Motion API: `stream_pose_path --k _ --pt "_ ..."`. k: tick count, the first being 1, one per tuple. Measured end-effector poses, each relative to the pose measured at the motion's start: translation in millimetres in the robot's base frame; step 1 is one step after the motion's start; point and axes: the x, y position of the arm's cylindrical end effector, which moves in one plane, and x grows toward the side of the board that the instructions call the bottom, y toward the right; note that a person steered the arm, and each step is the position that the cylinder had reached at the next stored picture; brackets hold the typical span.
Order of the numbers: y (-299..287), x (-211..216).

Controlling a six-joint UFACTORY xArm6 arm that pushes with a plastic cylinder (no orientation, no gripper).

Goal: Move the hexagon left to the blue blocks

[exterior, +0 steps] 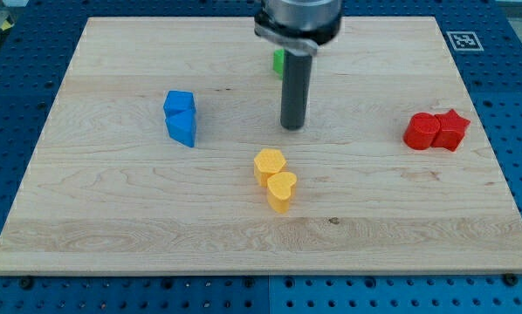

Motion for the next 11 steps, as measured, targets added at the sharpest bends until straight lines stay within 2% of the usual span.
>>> stream_pose_path --k 1,4,7,9,11 --pt "5 32" --pt "-18 67" --pt "-161 68" --pt "-211 66" --pt "-214 57"
